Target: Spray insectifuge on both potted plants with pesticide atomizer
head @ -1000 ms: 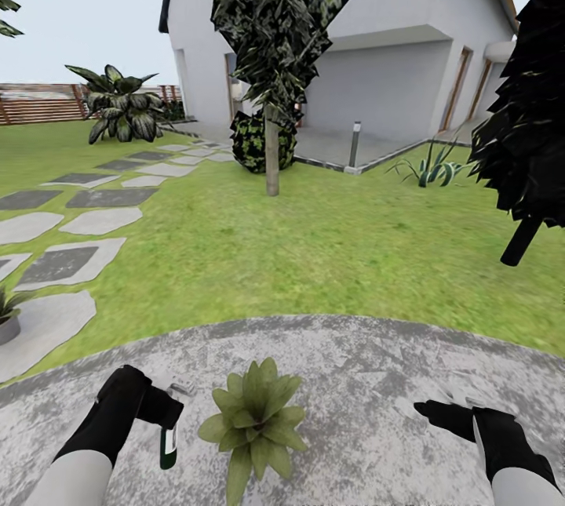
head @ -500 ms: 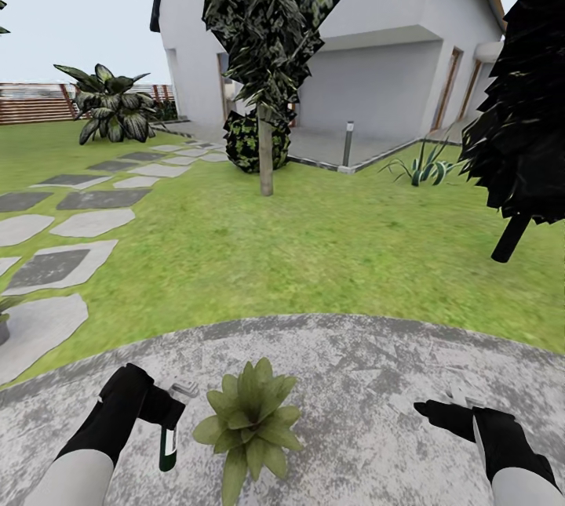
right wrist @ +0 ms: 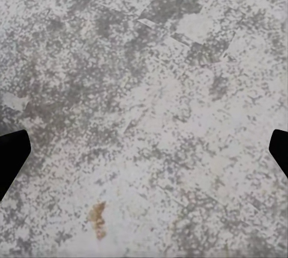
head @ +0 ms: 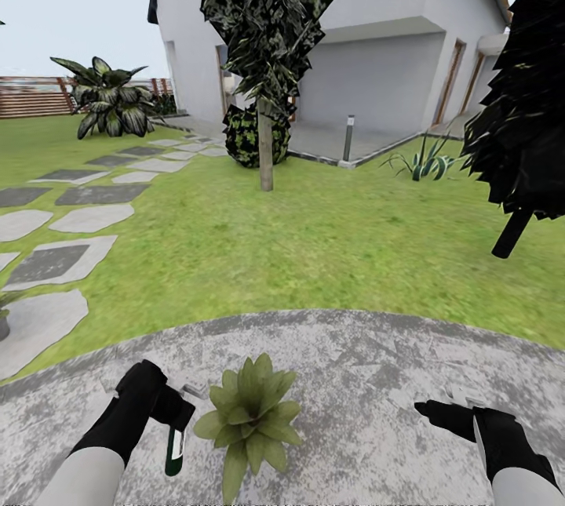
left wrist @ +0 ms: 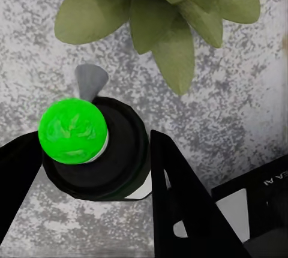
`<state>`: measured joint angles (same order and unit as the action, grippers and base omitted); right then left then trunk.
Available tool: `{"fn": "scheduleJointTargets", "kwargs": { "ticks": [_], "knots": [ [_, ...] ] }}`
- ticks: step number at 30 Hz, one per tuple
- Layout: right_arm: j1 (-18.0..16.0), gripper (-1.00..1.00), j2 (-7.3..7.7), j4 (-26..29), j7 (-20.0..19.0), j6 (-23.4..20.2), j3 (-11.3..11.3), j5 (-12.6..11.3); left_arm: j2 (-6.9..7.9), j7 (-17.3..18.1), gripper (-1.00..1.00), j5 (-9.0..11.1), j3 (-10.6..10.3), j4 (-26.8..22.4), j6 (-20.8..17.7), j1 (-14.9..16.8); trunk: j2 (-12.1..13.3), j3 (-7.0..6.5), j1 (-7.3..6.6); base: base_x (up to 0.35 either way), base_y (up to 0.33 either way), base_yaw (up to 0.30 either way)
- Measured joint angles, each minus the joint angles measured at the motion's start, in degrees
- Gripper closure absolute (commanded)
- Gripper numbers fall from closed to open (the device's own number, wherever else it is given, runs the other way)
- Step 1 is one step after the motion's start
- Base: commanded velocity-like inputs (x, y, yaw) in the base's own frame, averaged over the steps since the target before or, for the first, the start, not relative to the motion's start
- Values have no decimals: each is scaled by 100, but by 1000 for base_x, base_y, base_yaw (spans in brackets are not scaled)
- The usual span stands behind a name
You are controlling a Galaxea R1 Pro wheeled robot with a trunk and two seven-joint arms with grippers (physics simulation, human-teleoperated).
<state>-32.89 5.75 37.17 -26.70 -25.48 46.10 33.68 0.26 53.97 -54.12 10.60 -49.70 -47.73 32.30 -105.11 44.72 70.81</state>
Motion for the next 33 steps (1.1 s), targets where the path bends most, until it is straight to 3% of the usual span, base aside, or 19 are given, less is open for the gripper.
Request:
{"fn": "scheduleJointTargets", "kwargs": {
  "ticks": [5,10,17,30,31,32,33],
  "knots": [
    [0,-100,0,-2,8,1,0,0,-40,-4,100,-17,-63,8,-297,0,0,43,0,0,0,0],
    [0,-100,0,-4,9,2,0,2,-42,-4,100,-20,-68,10,-360,0,0,75,0,0,0,-28],
    [1,-100,0,-1,-1,-1,1,-1,-50,-4,100,-11,-364,25,-371,1,0,129,0,0,0,-159],
    [0,-100,0,-1,8,2,0,3,-50,-3,100,-4,-386,21,-372,1,0,167,0,0,0,-45],
    [3,-100,3,-439,32,9,-7,13,-42,-4,100,0,-383,641,-357,-4,0,166,0,0,0,0],
    [0,-100,6,-473,34,11,-7,10,-40,-3,100,-7,-388,941,-382,-11,0,168,0,0,0,0],
    [0,-100,7,-474,34,12,-6,9,-41,-3,100,2,-389,908,-371,-7,0,167,0,0,0,0]
  ]
}}
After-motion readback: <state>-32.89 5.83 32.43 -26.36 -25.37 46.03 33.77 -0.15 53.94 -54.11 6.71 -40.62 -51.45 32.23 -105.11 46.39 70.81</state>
